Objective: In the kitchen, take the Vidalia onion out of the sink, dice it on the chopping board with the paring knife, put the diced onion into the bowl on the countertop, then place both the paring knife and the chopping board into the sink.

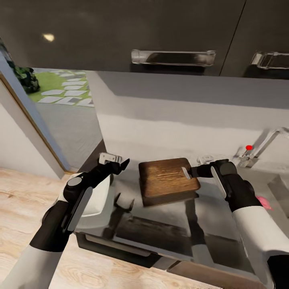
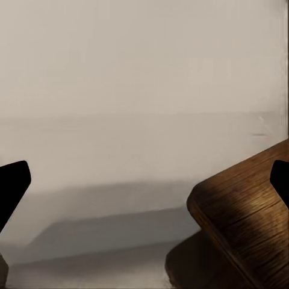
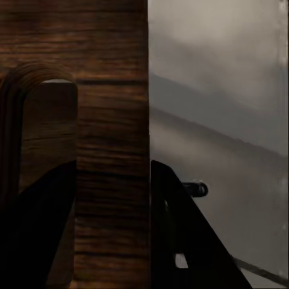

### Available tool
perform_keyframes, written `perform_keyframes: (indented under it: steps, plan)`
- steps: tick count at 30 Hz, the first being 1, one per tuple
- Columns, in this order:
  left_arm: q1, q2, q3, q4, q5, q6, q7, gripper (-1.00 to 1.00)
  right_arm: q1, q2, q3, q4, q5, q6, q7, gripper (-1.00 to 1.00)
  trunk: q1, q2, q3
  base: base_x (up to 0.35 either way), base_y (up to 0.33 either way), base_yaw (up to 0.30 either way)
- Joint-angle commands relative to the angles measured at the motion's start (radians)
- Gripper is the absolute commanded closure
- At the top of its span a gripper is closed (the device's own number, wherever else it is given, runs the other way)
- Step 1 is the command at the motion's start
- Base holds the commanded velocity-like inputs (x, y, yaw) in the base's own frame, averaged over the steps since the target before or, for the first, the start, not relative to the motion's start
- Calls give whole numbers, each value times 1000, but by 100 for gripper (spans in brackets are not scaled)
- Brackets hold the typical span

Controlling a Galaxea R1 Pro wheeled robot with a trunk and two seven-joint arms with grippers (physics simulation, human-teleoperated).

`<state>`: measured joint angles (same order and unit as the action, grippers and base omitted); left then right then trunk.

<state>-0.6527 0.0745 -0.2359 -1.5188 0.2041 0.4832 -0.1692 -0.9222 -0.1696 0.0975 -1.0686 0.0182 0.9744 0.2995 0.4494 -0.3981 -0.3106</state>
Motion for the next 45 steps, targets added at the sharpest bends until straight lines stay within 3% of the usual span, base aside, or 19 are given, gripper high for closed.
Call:
perform_keyframes:
  steps: [1, 29, 45]
  plan:
    - [-1, 1, 0, -1, 6, 6, 1, -100, -1, -1, 2, -1, -3, 4, 3, 100, 1, -2, -1, 0, 0, -247]
    - [-1, 1, 0, -1, 6, 6, 1, -100, -1, -1, 2, 0, -3, 4, 3, 100, 1, -2, 30, 0, 5, -239]
    - [-1, 1, 0, -1, 6, 6, 1, -100, -1, -1, 2, -1, -3, 4, 3, 100, 1, -2, 43, 0, 54, -25]
